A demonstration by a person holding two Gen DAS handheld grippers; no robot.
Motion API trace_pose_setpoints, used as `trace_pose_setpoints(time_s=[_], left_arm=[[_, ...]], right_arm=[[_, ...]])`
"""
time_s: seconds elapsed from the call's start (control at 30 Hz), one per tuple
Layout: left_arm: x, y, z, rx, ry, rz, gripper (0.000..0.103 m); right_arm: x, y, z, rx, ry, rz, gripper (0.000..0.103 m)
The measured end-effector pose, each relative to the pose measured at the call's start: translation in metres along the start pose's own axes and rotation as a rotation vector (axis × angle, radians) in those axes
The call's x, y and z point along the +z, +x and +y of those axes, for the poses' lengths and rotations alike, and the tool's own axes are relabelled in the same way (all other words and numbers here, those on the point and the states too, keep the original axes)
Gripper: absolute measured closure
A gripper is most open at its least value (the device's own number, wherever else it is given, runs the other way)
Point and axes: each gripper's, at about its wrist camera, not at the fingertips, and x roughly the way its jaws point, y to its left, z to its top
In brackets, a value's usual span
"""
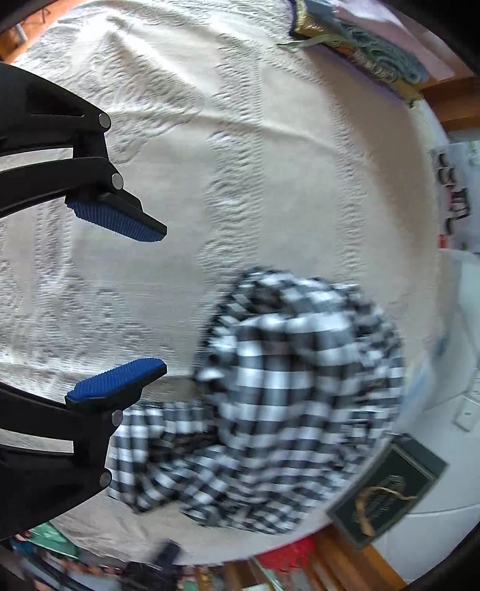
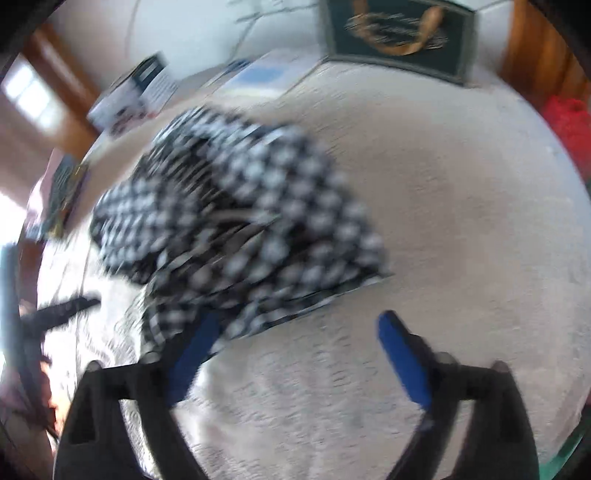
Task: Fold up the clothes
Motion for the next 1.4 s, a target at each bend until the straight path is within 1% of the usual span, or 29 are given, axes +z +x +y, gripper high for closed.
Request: trace_pose_setpoints(time_s=[0.03,0.1,0.13,0.23,0.3,0.33,0.4,0.47,0.53,0.57,0.6,0.63,0.67,0.7,0.73,0.77,0.8,0.9,0.93,1.03,1.1,1.17,1.2,1.23,1.27,1.3,1.33,1.37,1.4], left_arm=[[0.005,-0.002,0.0,-0.005,0.01,-0.02,0.036],[0.022,0.001,-0.007,-0.004,0.059,-0.058,0.036],[0.03,0.004,-0.01,0.0,0.078,-0.07,0.036],[0.066,0.017,-0.008,0.003,0.11,-0.102,0.036],[0.082,0.031,-0.009,0.005,0.122,-0.103,0.036],[0.087,0.042,-0.01,-0.001,0.125,-0.083,0.036],[0.09,0.061,-0.008,-0.017,0.128,-0.04,0.036],[0.089,0.076,-0.008,-0.036,0.123,-0.006,0.036],[0.081,0.078,-0.014,0.003,0.15,-0.016,0.036],[0.078,0.081,-0.019,0.039,0.179,-0.011,0.036],[0.078,0.082,-0.022,0.051,0.189,-0.006,0.037],[0.079,0.081,-0.021,0.023,0.173,-0.006,0.05],[0.079,0.079,-0.019,-0.008,0.155,-0.004,0.062],[0.08,0.078,-0.015,-0.055,0.125,0.007,0.082],[0.08,0.075,-0.01,-0.086,0.095,0.01,0.088],[0.081,0.068,-0.006,-0.082,0.091,-0.014,0.092],[0.081,0.062,-0.003,-0.065,0.093,-0.034,0.093],[0.084,0.035,0.011,-0.016,0.095,-0.096,0.094],[0.084,0.027,0.015,-0.002,0.092,-0.107,0.094],[0.087,0.003,0.032,0.051,0.07,-0.15,0.094],[0.089,-0.008,0.042,0.095,0.052,-0.172,0.094],[0.086,-0.013,0.059,0.144,0.014,-0.178,0.094],[0.087,-0.01,0.06,0.161,-0.006,-0.178,0.094],[0.088,-0.007,0.06,0.176,-0.026,-0.176,0.094],[0.086,-0.001,0.06,0.165,-0.045,-0.161,0.094],[0.076,-0.002,0.064,0.141,-0.051,-0.155,0.093],[0.068,-0.002,0.068,0.118,-0.054,-0.149,0.09],[0.065,0.0,0.062,0.111,-0.042,-0.141,0.089],[0.062,0.002,0.056,0.103,-0.029,-0.133,0.083]], right_arm=[[-0.003,0.006,0.01,0.006,-0.021,0.016,0.0],[-0.002,0.013,0.022,-0.007,-0.035,0.027,0.0],[0.001,0.012,0.025,-0.021,-0.026,0.014,0.0],[0.028,-0.005,0.025,-0.069,-0.004,-0.055,0.0],[0.051,-0.014,0.027,-0.102,-0.02,-0.093,0.0],[0.065,-0.013,0.03,-0.113,-0.036,-0.101,0.0],[0.09,-0.007,0.035,-0.119,-0.065,-0.103,0.0],[0.11,0.01,0.041,-0.126,-0.105,-0.083,0.0],[0.123,0.029,0.048,-0.133,-0.142,-0.065,0.0],[0.129,0.045,0.053,-0.149,-0.162,-0.048,0.0],[0.134,0.062,0.055,-0.163,-0.18,-0.025,0.0],[0.137,0.079,0.057,-0.17,-0.191,0.008,0.01],[0.136,0.086,0.057,-0.168,-0.187,0.027,0.031],[0.136,0.093,0.057,-0.163,-0.182,0.044,0.09],[0.135,0.092,0.057,-0.141,-0.164,0.04,0.097],[0.133,0.089,0.056,-0.119,-0.149,0.033,0.097],[0.131,0.08,0.056,-0.106,-0.15,0.001,0.097],[0.126,0.033,0.039,-0.089,-0.113,-0.116,0.097],[0.127,0.021,0.031,-0.095,-0.096,-0.138,0.097],[0.122,-0.02,-0.007,-0.166,-0.031,-0.189,0.097],[0.11,-0.032,-0.037,-0.225,0.009,-0.175,0.097],[0.093,-0.031,-0.064,-0.276,0.039,-0.131,0.097],[0.082,-0.028,-0.078,-0.314,0.054,-0.104,0.097],[0.071,-0.024,-0.091,-0.351,0.068,-0.077,0.097],[0.063,-0.019,-0.102,-0.376,0.076,-0.043,0.096],[0.055,-0.014,-0.112,-0.396,0.074,-0.005,0.089],[0.046,-0.01,-0.122,-0.415,0.07,0.03,0.073],[0.041,-0.01,-0.124,-0.43,0.054,0.031,0.061],[0.036,-0.012,-0.126,-0.442,0.037,0.029,0.036]])
